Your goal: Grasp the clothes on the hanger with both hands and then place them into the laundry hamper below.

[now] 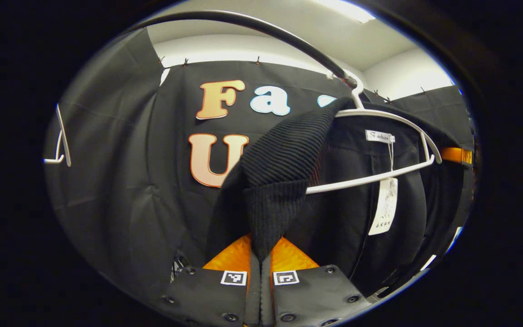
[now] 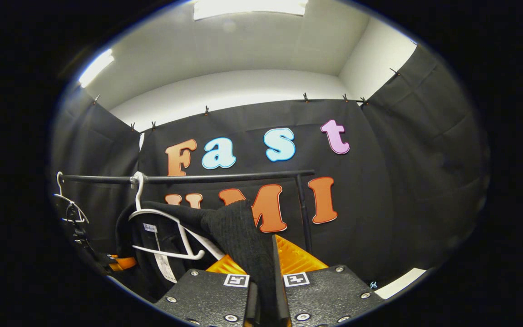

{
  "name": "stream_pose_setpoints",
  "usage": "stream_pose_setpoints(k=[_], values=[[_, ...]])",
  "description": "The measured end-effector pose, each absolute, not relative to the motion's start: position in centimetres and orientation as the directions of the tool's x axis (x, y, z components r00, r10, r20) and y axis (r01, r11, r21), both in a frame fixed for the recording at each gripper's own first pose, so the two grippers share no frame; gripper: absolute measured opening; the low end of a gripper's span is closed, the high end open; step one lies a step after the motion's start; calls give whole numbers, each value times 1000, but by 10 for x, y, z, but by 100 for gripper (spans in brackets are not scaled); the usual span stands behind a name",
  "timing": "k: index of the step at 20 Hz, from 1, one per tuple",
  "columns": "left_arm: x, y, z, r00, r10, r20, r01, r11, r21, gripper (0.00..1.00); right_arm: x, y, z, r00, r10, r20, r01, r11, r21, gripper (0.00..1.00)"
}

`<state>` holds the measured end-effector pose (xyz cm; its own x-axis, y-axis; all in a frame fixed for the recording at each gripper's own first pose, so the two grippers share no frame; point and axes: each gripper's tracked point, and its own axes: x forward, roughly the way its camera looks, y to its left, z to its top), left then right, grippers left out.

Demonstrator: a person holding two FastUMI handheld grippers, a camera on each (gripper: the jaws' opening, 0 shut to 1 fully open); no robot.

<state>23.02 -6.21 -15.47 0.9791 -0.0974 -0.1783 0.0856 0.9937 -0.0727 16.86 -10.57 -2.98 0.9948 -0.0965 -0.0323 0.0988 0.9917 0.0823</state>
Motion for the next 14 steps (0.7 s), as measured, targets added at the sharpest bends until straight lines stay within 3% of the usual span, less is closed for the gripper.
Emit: stream_pose_setpoints(k=[9, 10, 14], values=[[213, 21, -98, 996, 59, -61, -64, 995, -73, 7, 202, -97, -127, 986, -8, -167, 47, 972, 229, 13], [214, 29, -95, 995, 76, -60, -80, 995, -60, 11, 201, -92, -135, 985, 3, -175, 38, 972, 230, 13], [208, 41, -106, 991, 104, -85, -109, 992, -62, 7, 194, -70, -156, 984, 23, -176, 20, 971, 238, 13]])
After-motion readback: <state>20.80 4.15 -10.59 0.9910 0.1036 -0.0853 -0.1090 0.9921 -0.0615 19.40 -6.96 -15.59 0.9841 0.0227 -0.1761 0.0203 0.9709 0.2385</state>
